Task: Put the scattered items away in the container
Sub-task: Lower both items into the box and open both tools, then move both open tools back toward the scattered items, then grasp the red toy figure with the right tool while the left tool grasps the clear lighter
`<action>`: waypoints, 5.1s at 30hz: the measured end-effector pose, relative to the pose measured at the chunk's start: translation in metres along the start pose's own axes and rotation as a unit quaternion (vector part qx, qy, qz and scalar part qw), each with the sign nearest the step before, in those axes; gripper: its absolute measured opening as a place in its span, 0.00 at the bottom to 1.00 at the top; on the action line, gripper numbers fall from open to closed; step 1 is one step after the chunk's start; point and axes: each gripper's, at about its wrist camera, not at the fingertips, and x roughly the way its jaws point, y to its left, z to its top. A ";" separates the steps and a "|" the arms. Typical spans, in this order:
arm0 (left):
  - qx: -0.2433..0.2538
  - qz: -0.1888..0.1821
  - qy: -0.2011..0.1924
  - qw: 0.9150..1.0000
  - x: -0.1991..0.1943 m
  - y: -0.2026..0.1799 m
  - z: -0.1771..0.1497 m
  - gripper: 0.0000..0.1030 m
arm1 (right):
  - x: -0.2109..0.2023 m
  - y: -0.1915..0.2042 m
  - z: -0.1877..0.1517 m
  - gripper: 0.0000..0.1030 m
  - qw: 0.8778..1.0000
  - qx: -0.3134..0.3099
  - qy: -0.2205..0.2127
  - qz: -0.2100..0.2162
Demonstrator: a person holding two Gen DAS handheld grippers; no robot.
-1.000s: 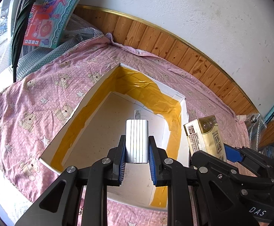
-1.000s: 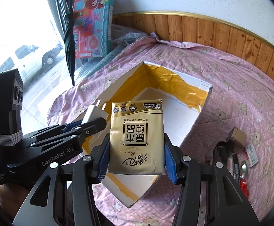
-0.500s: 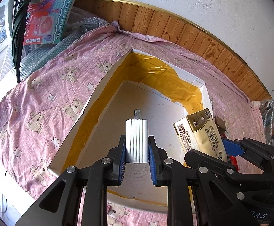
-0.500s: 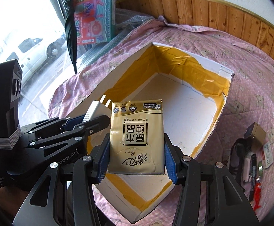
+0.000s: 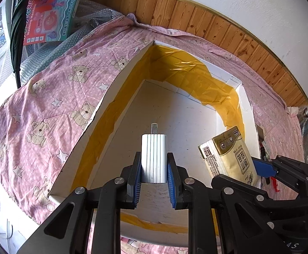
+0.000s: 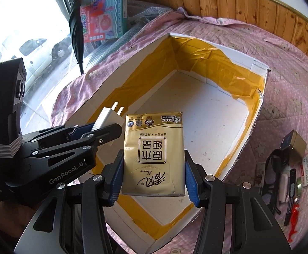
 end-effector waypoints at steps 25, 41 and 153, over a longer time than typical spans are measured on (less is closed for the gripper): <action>-0.038 -0.002 0.002 0.999 -0.010 0.017 -0.010 0.29 | -0.018 -0.009 -0.016 0.55 0.998 0.039 -0.031 0.042; -0.002 0.015 -0.021 1.000 -0.044 -0.011 -0.031 0.30 | -0.047 -0.002 -0.052 0.53 0.996 0.041 -0.050 0.055; 0.092 -0.048 0.094 0.990 0.131 -0.222 -0.044 0.35 | -0.069 -0.284 -0.176 0.44 0.970 0.229 -0.048 -0.071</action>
